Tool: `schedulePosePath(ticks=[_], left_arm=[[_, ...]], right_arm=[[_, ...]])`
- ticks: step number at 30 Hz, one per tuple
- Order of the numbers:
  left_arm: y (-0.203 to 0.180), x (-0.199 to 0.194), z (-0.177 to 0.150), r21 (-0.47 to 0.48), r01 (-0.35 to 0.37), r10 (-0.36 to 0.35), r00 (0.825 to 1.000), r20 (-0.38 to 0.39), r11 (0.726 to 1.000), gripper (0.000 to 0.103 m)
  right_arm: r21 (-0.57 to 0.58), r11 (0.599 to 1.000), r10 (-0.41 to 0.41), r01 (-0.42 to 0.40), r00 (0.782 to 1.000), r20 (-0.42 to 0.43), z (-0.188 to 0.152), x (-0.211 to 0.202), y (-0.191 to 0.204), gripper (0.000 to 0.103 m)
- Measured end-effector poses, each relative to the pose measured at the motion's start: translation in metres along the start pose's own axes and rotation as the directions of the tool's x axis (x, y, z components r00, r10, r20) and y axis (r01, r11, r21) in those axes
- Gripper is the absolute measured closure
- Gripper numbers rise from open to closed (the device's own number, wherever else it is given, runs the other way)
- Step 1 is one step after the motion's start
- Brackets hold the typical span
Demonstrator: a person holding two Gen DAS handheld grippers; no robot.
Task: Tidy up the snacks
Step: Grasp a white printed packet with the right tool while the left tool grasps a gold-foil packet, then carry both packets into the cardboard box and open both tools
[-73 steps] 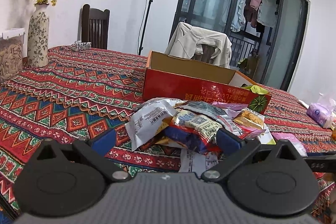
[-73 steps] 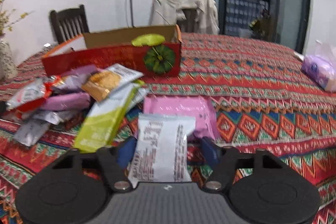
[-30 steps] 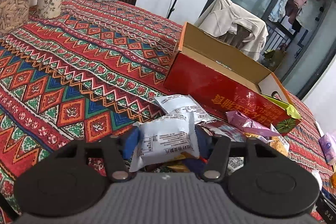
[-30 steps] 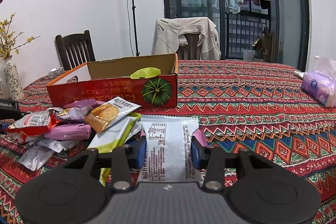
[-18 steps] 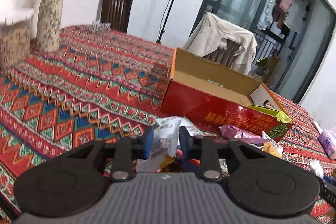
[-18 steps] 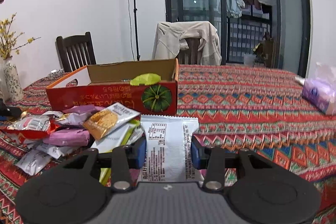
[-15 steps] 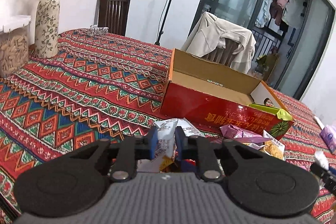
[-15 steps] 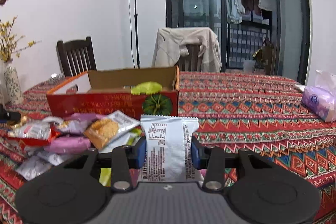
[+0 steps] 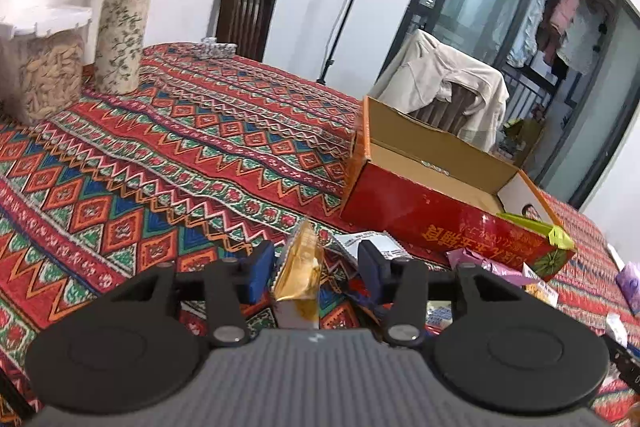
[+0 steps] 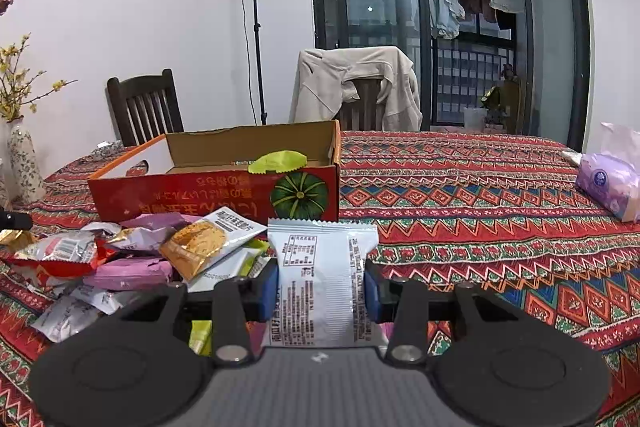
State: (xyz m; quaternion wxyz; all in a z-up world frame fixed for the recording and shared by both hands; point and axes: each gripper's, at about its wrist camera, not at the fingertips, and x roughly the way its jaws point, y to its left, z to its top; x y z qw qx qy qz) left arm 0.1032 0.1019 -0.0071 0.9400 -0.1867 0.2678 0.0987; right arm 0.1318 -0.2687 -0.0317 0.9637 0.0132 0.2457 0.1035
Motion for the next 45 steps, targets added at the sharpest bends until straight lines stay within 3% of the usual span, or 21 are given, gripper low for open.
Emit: schedulePosePath(ticks=[5, 10, 14, 18, 26, 32, 36, 40, 45], left_arm=[[-0.002, 0.012, -0.005, 0.019, -0.02, 0.021, 0.999, -0.035, 1.0, 0.059], [0.007, 0.02, -0.014, -0.022, -0.011, 0.009, 0.998, -0.064, 1.0, 0.079], [0.013, 0.015, -0.01, -0.066, -0.001, -0.002, 0.999, -0.035, 0.998, 0.079], [0.008, 0.003, 0.004, -0.042, 0.016, -0.015, 1.0, 0.024, 0.999, 0.079], [-0.03, 0.0, 0.05, 0.035, 0.068, -0.072, 0.99, 0.118, 0.997, 0.079], [-0.082, 0.019, 0.079, 0.141, 0.107, -0.13, 0.978, 0.163, 0.984, 0.079], [-0.114, 0.047, 0.088, 0.209, 0.102, -0.14, 0.974, 0.177, 0.973, 0.079], [-0.127, 0.072, 0.082, 0.231, 0.064, -0.111, 0.975, 0.195, 0.971, 0.079], [-0.123, 0.096, 0.073, 0.279, 0.047, -0.091, 0.985, 0.149, 0.959, 0.079]], right_arm=[[0.001, 1.0, 0.006, -0.006, 1.0, -0.009, -0.001, 0.001, 0.002, 0.062], [-0.03, 1.0, 0.002, -0.002, 1.0, -0.016, 0.002, 0.002, 0.007, 0.062], [-0.027, 1.0, -0.002, 0.002, 1.0, -0.005, 0.005, 0.001, 0.009, 0.062], [-0.038, 0.999, 0.0, 0.0, 1.0, 0.002, 0.013, 0.003, 0.011, 0.062], [-0.078, 0.996, 0.046, -0.036, 0.991, 0.128, 0.068, 0.009, 0.025, 0.062], [-0.093, 0.993, 0.085, -0.069, 0.979, 0.185, 0.121, 0.039, 0.049, 0.062], [-0.074, 0.993, 0.106, -0.095, 0.979, 0.176, 0.144, 0.076, 0.063, 0.062], [-0.049, 0.995, 0.087, -0.081, 0.988, 0.127, 0.147, 0.119, 0.068, 0.062], [-0.053, 0.995, 0.092, -0.09, 0.994, 0.053, 0.129, 0.156, 0.069, 0.062]])
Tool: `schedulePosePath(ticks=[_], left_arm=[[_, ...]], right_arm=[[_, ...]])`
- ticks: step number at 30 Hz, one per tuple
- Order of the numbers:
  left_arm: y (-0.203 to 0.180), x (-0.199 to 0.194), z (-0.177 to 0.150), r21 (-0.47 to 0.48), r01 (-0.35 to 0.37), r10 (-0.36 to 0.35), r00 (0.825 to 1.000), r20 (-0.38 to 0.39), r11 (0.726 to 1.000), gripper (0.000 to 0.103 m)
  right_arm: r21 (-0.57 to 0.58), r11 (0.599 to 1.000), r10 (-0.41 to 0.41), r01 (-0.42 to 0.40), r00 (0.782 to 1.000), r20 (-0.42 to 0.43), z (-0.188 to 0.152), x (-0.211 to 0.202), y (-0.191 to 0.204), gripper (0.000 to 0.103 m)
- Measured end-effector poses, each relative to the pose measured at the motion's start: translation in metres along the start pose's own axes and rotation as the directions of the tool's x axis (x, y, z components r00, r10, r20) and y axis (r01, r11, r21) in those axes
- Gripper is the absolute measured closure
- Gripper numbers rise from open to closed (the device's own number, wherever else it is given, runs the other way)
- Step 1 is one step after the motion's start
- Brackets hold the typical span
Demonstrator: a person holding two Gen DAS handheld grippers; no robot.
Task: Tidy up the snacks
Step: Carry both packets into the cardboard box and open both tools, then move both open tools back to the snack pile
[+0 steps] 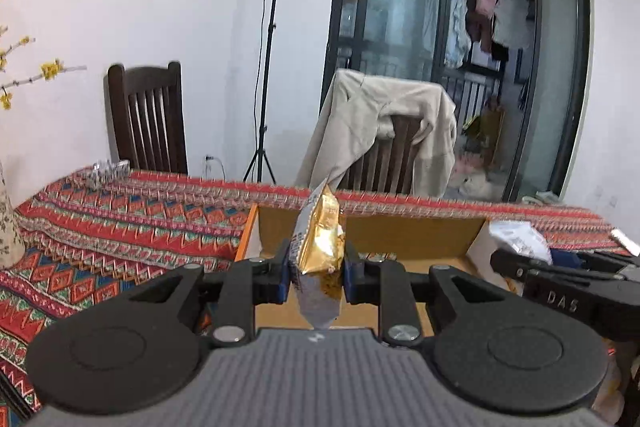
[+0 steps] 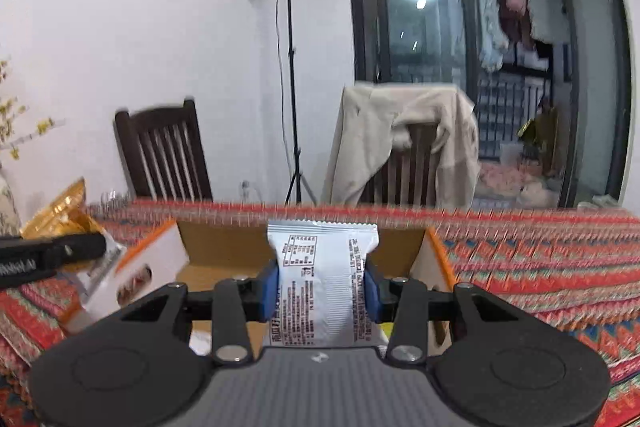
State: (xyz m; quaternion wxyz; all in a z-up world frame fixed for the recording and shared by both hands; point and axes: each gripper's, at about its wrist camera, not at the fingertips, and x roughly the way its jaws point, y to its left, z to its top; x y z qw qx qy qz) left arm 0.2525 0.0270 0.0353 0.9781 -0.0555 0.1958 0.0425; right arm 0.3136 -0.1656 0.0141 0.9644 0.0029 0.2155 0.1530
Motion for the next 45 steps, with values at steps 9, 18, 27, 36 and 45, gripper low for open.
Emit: schedulePosePath(ticks=[9, 18, 27, 36, 45], left_arm=[[0.01, 0.011, -0.009, -0.003, -0.007, 0.007, 0.998, -0.056, 1.0, 0.071], [0.012, -0.018, 0.005, -0.01, -0.001, 0.001, 0.999, 0.046, 1.0, 0.011], [-0.007, -0.066, 0.018, 0.01, 0.02, -0.021, 0.99, 0.137, 1.0, 0.0], [0.004, -0.102, 0.004, -0.008, -0.002, 0.004, 0.991, 0.137, 1.0, 0.0], [0.039, -0.133, -0.041, -0.061, -0.057, 0.062, 0.995, 0.082, 0.996, 0.0]], right_arm=[[-0.01, 0.999, 0.032, -0.033, 0.997, -0.067, -0.01, 0.016, 0.003, 0.052], [-0.017, 1.0, -0.007, 0.006, 1.0, -0.016, 0.002, -0.007, 0.004, 0.003], [-0.08, 0.995, -0.048, 0.051, 0.998, 0.046, 0.015, -0.062, 0.008, 0.0], [-0.065, 0.995, -0.069, 0.071, 0.997, 0.038, -0.001, -0.104, -0.005, 0.0], [0.053, 0.999, -0.013, 0.014, 1.0, -0.013, -0.055, -0.136, -0.033, 0.0]])
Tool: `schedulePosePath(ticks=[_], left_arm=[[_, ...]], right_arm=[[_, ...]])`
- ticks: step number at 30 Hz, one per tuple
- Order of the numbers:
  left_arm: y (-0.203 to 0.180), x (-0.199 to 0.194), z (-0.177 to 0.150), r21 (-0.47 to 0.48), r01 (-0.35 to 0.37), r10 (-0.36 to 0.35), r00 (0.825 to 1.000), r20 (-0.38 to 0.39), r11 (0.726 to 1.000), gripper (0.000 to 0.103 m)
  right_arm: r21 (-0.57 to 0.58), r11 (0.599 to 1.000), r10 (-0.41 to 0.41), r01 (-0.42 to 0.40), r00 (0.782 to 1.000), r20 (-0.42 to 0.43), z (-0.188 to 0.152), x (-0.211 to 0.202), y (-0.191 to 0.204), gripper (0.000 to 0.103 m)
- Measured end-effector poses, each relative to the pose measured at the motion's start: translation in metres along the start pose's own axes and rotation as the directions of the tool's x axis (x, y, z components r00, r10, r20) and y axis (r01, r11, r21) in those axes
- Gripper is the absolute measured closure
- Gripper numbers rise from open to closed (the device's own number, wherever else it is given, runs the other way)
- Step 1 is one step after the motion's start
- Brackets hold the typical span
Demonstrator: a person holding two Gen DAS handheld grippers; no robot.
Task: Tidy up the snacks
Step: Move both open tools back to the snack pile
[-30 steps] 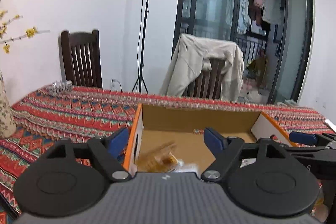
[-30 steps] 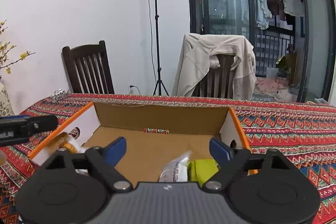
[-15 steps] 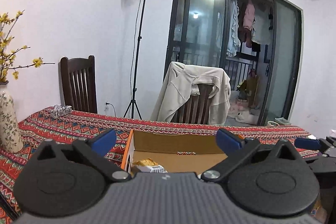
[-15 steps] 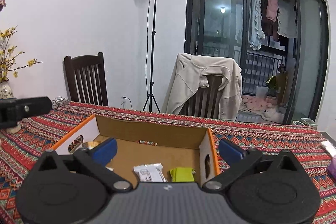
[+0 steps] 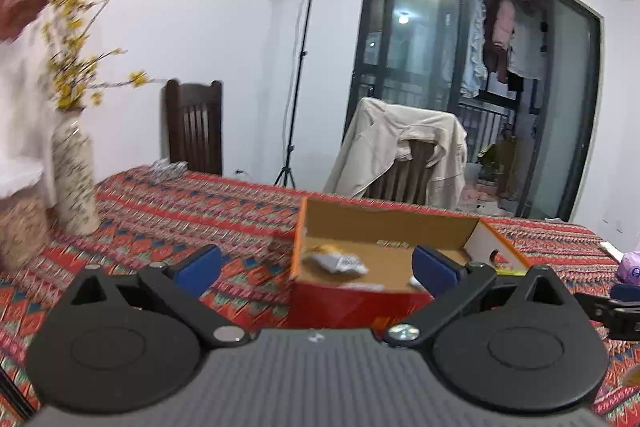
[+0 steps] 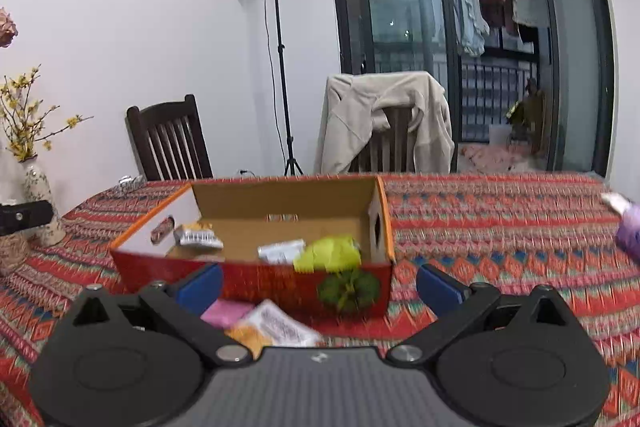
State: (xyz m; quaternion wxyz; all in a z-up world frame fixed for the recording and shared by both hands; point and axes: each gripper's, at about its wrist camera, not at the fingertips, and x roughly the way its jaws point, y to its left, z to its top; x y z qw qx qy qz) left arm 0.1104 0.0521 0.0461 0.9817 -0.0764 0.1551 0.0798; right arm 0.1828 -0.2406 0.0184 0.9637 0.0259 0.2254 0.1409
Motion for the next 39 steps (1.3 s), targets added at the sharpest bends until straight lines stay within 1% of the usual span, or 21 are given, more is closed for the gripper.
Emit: schedulePosePath(ticks=[4, 8, 11, 15, 18, 22, 25, 28, 30, 32, 34, 36, 37, 39], left_arm=[[0.017, -0.009, -0.018, -0.028, -0.028, 0.027, 0.999, -0.039, 0.999, 0.0], [0.029, -0.012, -0.039, -0.052, -0.02, 0.016, 0.996, -0.088, 0.998, 0.0], [0.034, -0.012, -0.049, -0.063, -0.011, 0.004, 0.993, -0.115, 0.998, 0.0], [0.034, -0.008, -0.043, -0.028, -0.012, 0.008, 0.992, -0.13, 1.0, 0.0], [0.032, -0.006, -0.032, 0.003, -0.02, 0.02, 0.992, -0.123, 1.0, 0.0], [0.027, -0.008, -0.03, -0.028, -0.016, 0.012, 0.993, -0.117, 0.999, 0.0], [0.023, -0.007, -0.037, -0.038, -0.024, 0.018, 0.992, -0.128, 0.999, 0.0], [0.026, -0.008, -0.045, -0.092, -0.028, 0.017, 0.993, -0.119, 0.995, 0.0], [0.027, -0.007, -0.049, -0.127, -0.025, 0.01, 0.992, -0.125, 0.992, 0.0], [0.025, -0.004, -0.05, -0.133, -0.029, 0.01, 0.99, -0.141, 0.991, 0.0], [0.022, -0.002, -0.046, -0.123, -0.023, 0.004, 0.988, -0.152, 0.992, 0.0], [0.015, 0.002, -0.039, -0.099, -0.012, -0.006, 0.985, -0.174, 0.995, 0.0], [0.01, 0.004, -0.033, -0.082, -0.009, -0.006, 0.982, -0.19, 0.997, 0.0], [-0.001, 0.011, -0.022, -0.044, 0.001, -0.011, 0.974, -0.226, 0.999, 0.0]], right_arm=[[-0.004, 1.0, 0.005, -0.005, 0.999, -0.04, -0.023, -0.008, -0.01, 0.0], [-0.026, 1.0, -0.016, 0.014, 0.997, -0.073, -0.039, -0.015, -0.012, 0.0], [-0.043, 0.998, -0.047, 0.044, 0.996, -0.075, -0.048, -0.021, -0.012, 0.001], [0.015, 0.996, -0.09, 0.091, 0.993, -0.076, -0.057, -0.021, -0.022, 0.001], [0.056, 0.992, -0.11, 0.116, 0.988, -0.106, -0.065, -0.012, -0.028, 0.002], [0.066, 0.988, -0.132, 0.143, 0.98, -0.147, -0.068, -0.002, -0.031, 0.006], [0.041, 0.991, -0.118, 0.128, 0.975, -0.189, -0.065, 0.011, -0.033, 0.006], [-0.001, 0.993, -0.118, 0.122, 0.961, -0.25, -0.065, 0.027, -0.031, 0.006], [-0.036, 0.992, -0.125, 0.12, 0.955, -0.269, -0.065, 0.034, -0.03, 0.006], [-0.056, 0.992, -0.127, 0.116, 0.953, -0.274, -0.063, 0.037, -0.029, 0.006], [-0.044, 0.992, -0.127, 0.119, 0.953, -0.276, -0.064, 0.039, -0.031, 0.005], [0.009, 0.993, -0.112, 0.119, 0.954, -0.278, -0.068, 0.039, -0.038, 0.005], [0.039, 0.993, -0.099, 0.114, 0.956, -0.276, -0.071, 0.038, -0.041, 0.004], [0.044, 0.992, -0.1, 0.116, 0.959, -0.267, -0.071, 0.036, -0.043, 0.005]])
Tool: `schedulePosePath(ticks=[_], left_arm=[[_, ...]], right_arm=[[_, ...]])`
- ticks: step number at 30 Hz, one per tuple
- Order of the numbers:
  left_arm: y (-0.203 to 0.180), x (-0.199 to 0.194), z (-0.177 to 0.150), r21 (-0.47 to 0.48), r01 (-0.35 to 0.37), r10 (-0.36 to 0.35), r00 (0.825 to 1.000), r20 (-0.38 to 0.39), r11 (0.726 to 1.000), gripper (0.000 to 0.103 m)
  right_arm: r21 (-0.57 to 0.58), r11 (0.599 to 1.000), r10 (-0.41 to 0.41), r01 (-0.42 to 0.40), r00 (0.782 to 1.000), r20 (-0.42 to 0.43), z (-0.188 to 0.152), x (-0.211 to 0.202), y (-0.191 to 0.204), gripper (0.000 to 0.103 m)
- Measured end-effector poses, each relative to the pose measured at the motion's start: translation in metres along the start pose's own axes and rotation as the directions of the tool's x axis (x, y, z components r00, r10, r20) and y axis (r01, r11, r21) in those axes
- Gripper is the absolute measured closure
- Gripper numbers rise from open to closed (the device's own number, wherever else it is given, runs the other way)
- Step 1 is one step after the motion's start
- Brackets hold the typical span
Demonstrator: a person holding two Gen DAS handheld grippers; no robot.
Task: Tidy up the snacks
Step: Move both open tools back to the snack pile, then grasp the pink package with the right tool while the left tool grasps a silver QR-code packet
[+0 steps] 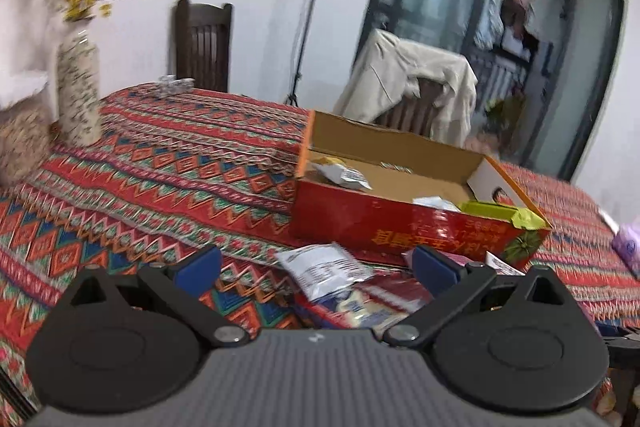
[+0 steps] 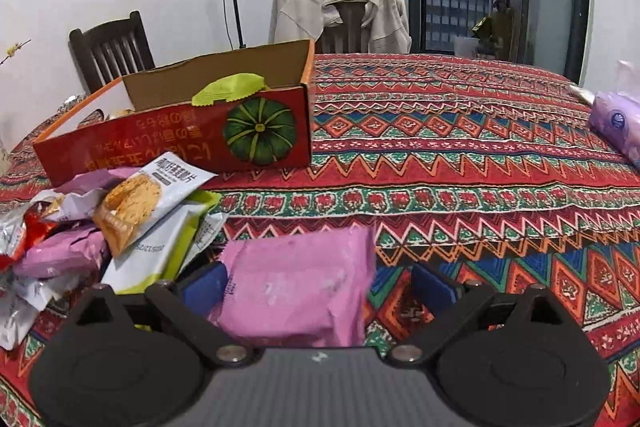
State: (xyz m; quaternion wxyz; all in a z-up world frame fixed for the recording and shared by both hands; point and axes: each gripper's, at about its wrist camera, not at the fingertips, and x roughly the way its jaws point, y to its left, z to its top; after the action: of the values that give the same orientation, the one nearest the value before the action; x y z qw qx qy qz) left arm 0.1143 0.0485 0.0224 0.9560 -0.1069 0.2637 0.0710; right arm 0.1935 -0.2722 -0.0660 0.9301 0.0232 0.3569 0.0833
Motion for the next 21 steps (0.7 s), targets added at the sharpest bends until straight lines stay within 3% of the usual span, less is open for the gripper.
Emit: schedulePosePath(ticks=[4, 9, 12, 15, 18, 21], left_arm=[[-0.025, 0.008, 0.017, 0.041, -0.014, 0.016, 0.998, -0.054, 0.999, 0.0], [-0.053, 0.024, 0.012, 0.088, -0.051, 0.063, 0.988, -0.139, 0.995, 0.0], [-0.065, 0.038, 0.003, 0.101, -0.083, 0.102, 0.975, -0.197, 0.991, 0.0], [-0.069, 0.053, -0.004, 0.097, -0.161, 0.18, 0.952, -0.249, 0.982, 0.0], [-0.071, 0.059, -0.011, 0.106, -0.183, 0.206, 0.94, -0.273, 0.977, 0.001], [-0.07, 0.056, -0.013, 0.108, -0.172, 0.197, 0.936, -0.292, 0.979, 0.018]], right_arm=[[0.007, 1.0, 0.011, -0.011, 1.0, 0.013, -0.002, -0.001, -0.002, 0.005], [0.013, 1.0, 0.02, -0.021, 1.0, 0.017, -0.002, -0.002, -0.003, 0.003], [0.002, 1.0, 0.022, -0.022, 1.0, 0.012, -0.002, -0.002, -0.001, 0.0], [-0.003, 1.0, 0.018, -0.018, 1.0, 0.013, -0.002, -0.002, 0.0, 0.0], [-0.003, 1.0, 0.018, -0.018, 1.0, 0.013, -0.002, -0.001, 0.001, 0.0], [-0.002, 1.0, 0.019, -0.019, 1.0, 0.014, -0.002, -0.001, 0.001, 0.0]])
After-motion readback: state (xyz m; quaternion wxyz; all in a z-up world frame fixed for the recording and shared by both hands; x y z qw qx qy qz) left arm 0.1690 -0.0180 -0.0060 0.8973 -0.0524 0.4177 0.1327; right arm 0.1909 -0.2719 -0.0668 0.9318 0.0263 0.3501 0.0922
